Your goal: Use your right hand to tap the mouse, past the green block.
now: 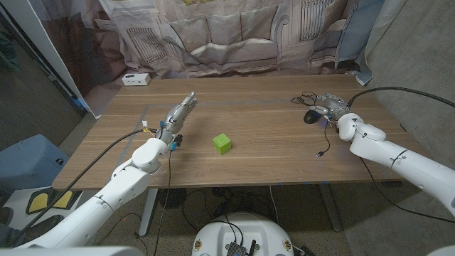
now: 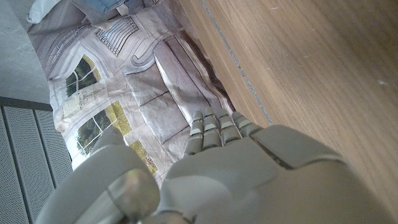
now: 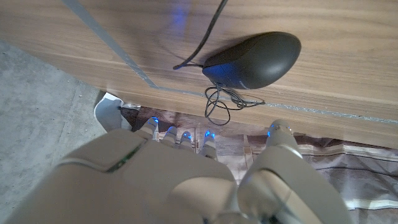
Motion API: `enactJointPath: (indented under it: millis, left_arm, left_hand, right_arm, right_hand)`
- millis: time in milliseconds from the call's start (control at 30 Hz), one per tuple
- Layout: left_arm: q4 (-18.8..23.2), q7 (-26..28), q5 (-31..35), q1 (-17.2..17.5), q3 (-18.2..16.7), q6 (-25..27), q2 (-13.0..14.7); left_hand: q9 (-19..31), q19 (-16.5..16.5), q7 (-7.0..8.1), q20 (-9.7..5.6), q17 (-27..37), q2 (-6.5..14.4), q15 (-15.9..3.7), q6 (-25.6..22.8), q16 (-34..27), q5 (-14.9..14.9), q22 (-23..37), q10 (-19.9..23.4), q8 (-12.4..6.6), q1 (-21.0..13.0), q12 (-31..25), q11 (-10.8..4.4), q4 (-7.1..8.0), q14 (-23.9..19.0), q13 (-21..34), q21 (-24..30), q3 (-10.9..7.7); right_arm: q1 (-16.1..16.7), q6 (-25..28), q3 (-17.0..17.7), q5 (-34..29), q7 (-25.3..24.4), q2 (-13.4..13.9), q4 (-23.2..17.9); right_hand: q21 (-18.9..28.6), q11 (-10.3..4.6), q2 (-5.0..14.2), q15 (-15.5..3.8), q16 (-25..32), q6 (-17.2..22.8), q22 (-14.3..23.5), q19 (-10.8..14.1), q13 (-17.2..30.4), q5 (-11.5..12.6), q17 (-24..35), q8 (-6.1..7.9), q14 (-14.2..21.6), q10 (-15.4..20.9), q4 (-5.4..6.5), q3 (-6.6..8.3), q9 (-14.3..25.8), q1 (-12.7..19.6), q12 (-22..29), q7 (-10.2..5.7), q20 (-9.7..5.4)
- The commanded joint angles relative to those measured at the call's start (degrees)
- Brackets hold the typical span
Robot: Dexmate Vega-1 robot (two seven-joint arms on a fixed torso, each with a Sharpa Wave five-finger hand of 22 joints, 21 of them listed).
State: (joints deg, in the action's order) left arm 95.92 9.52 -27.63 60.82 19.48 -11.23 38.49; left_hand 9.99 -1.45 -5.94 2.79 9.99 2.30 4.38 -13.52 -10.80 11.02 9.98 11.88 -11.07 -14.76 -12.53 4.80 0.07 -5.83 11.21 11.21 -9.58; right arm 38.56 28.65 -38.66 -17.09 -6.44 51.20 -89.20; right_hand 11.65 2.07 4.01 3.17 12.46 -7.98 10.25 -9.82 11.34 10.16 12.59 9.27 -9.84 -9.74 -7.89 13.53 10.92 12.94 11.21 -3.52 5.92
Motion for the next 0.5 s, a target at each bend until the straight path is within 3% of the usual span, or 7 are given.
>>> enactJointPath:
  millis: [33, 233, 400, 500]
  left_arm:
    - [0.03, -0.38, -0.23, 0.01, -0.12, 0.03, 0.32]
    - [-0.21, -0.49, -0.27, -0.10, -0.07, -0.01, 0.27]
    - [-0.50, -0.71, -0.33, -0.36, 0.03, -0.03, 0.19]
    - [-0.79, -0.94, -0.35, -0.64, 0.15, -0.14, 0.07]
  left_hand:
    - [0.31, -0.31, 0.04, 0.31, 0.26, 0.40, -0.26, -0.68, -0.08, -0.19, 0.35, 0.54, -0.28, -0.19, 0.04, -0.22, -0.47, -0.31, 0.12, 0.14, -0.22]
    - [0.31, -0.26, 0.00, 0.29, 0.26, 0.46, -0.33, -1.15, -0.07, -0.19, 0.35, 0.74, -0.39, -0.18, -0.02, -0.13, -0.52, -0.36, 0.12, 0.17, -0.23]
    - [0.31, -0.18, 0.01, 0.29, 0.25, 0.49, -0.33, -1.22, -0.07, -0.19, 0.35, 0.76, -0.37, -0.18, -0.02, -0.10, -0.55, -0.38, 0.12, 0.20, -0.24]
    - [0.31, -0.18, 0.00, 0.28, 0.25, 0.52, -0.35, -1.19, -0.06, -0.19, 0.35, 0.77, -0.32, -0.18, -0.02, -0.07, -0.58, -0.37, 0.12, 0.19, -0.25]
  right_arm:
    - [0.61, 0.24, 0.39, 0.10, -0.04, 0.27, -1.27]
    - [1.76, -0.18, 1.57, 0.79, -1.60, 0.47, -2.36]
    - [3.58, -1.53, 3.48, 1.97, -4.61, 0.55, -3.50]
    - [5.34, -3.88, 5.22, 3.01, -7.98, 0.38, -4.00]
  right_hand:
    - [-0.37, 0.57, -0.61, 0.37, -0.56, -9.55, 0.13, -7.21, 0.30, -0.10, 0.32, 0.08, -11.77, -5.19, 0.70, -0.55, 0.17, -1.48, -0.33, 2.23, 0.40]
    - [-0.24, 0.48, -0.84, 0.18, -0.42, -7.81, 0.13, -7.01, 0.31, -0.10, 0.34, 1.32, -11.61, -5.09, 0.77, -0.75, 0.19, -1.84, -0.06, 1.94, 0.58]
    - [0.09, 0.33, -1.08, -0.06, -0.03, -5.75, 0.12, -6.20, 0.30, -0.05, 0.33, 2.21, -10.68, -4.63, 0.76, -0.90, 0.16, -2.08, 0.28, 1.87, -0.28]
    - [1.38, 0.67, -1.48, -2.22, 0.80, -0.26, -0.12, -1.13, 0.00, 0.23, -0.32, 3.62, -6.87, -0.98, 0.15, -0.81, -0.01, -1.61, 1.52, 2.20, -5.10]
